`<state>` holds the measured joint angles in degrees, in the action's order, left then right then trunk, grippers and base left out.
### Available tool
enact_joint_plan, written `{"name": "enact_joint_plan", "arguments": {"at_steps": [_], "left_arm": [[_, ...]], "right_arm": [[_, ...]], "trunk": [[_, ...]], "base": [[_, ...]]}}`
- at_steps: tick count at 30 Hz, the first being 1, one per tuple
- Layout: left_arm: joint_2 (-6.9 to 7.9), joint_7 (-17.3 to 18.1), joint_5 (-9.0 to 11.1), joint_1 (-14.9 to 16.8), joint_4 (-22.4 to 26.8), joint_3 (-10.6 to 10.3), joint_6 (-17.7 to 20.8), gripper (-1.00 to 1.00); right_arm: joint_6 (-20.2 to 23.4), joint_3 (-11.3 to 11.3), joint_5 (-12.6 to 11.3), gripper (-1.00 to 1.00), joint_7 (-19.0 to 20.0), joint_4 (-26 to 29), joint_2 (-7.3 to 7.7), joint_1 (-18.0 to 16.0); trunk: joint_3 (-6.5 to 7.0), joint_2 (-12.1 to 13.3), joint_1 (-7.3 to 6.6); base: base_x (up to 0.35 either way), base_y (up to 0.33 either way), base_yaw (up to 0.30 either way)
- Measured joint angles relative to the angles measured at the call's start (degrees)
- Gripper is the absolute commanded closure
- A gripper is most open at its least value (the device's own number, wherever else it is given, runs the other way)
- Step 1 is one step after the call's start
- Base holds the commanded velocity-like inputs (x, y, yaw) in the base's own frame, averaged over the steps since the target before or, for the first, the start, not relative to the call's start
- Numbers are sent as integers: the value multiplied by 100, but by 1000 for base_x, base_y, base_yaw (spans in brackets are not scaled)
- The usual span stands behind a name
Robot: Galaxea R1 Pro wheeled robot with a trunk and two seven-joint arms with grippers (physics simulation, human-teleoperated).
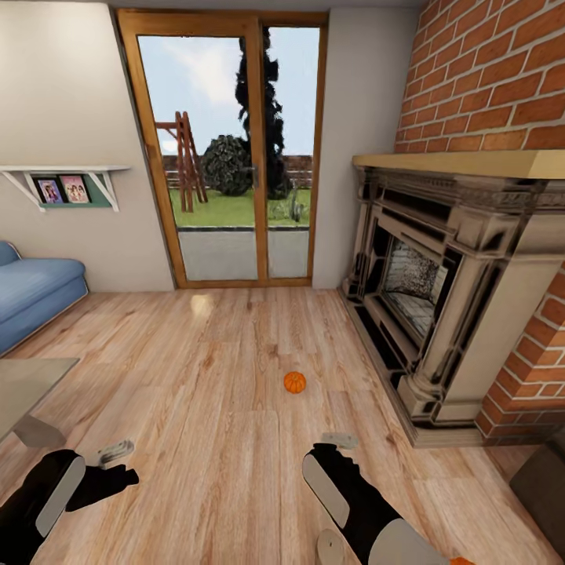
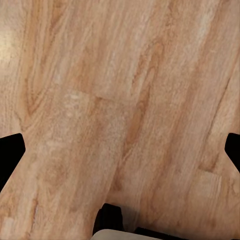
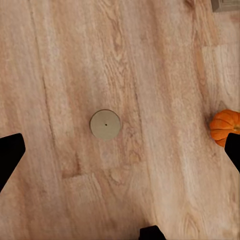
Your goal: Place each of the two pumpkins and all three candles from the living room inside a cabinet in the living room (use any cabinet), then make sure every cabinet is closed, and position the cauldron so it is next to a table in the living room.
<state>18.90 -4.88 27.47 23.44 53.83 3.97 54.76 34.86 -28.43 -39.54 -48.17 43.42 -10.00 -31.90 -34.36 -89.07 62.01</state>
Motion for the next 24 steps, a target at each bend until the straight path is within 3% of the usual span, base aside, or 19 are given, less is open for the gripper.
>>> {"name": "enact_joint_plan", "arguments": {"at_steps": [6,9,14,24], "left_arm": [[2,9,3,3,0,1,-8,-100],[-15,12,4,3,-3,-1,-15,-100],[-17,22,23,3,-4,-1,-20,-100],[-1,39,45,3,-4,-1,-8,-100]], "right_arm": [[9,76,-73,-100,28,-44,0,-8],[10,256,-84,-100,355,-66,0,1],[12,357,-57,-100,963,-246,0,7],[-2,381,-26,-100,1130,-390,0,0]], "trunk": [[-108,-241,132],[-162,-361,198],[-251,-561,308],[-431,-963,527]], "base": [[0,0,0],[0,0,0],[0,0,0],[0,0,0]]}}
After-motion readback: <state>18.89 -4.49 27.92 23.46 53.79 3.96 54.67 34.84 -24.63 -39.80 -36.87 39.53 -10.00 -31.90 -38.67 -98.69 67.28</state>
